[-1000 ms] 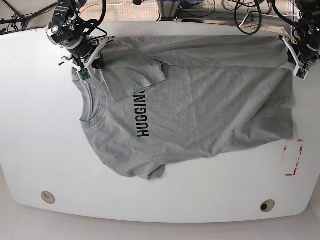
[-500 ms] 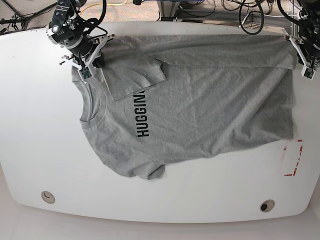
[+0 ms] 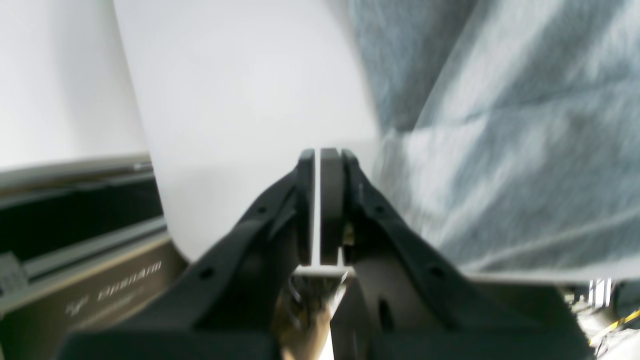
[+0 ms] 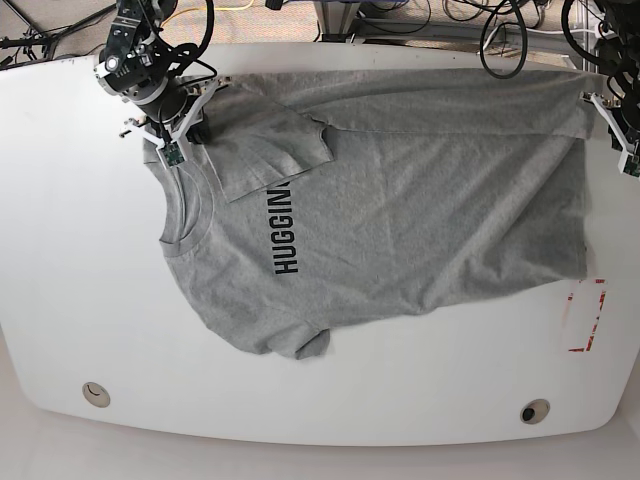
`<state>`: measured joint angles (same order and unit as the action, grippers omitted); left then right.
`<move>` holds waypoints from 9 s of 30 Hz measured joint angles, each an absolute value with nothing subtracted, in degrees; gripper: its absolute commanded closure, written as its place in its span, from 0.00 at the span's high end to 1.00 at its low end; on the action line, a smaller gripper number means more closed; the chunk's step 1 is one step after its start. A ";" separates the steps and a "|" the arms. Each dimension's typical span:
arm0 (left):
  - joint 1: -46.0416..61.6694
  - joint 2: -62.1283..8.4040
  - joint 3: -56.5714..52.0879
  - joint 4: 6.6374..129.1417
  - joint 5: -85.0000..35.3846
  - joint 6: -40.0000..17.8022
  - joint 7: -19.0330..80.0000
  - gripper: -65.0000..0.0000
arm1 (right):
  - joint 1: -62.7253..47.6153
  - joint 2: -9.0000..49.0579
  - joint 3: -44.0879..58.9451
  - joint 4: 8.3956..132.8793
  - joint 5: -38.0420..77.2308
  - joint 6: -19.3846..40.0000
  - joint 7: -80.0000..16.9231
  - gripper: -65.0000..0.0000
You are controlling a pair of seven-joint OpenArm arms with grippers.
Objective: Fold the T-shirt properly
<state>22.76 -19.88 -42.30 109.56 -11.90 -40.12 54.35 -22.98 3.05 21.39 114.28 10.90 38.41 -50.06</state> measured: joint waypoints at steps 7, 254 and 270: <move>22.68 -19.84 -42.22 109.56 -12.47 -40.12 54.19 0.55 | -22.61 3.03 21.39 114.28 10.92 38.44 -49.69 0.00; 18.52 -16.53 -38.76 88.03 -13.96 -40.10 47.66 0.11 | -22.87 8.58 29.30 97.06 22.46 35.88 -42.19 0.34; 25.56 -21.17 -36.36 93.78 -12.03 -40.12 50.17 0.13 | -26.89 9.13 29.15 99.44 22.57 36.03 -43.03 0.05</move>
<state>25.56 -21.17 -36.36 93.78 -12.03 -40.12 50.17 -26.89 9.13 29.15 99.44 22.57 36.03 -43.03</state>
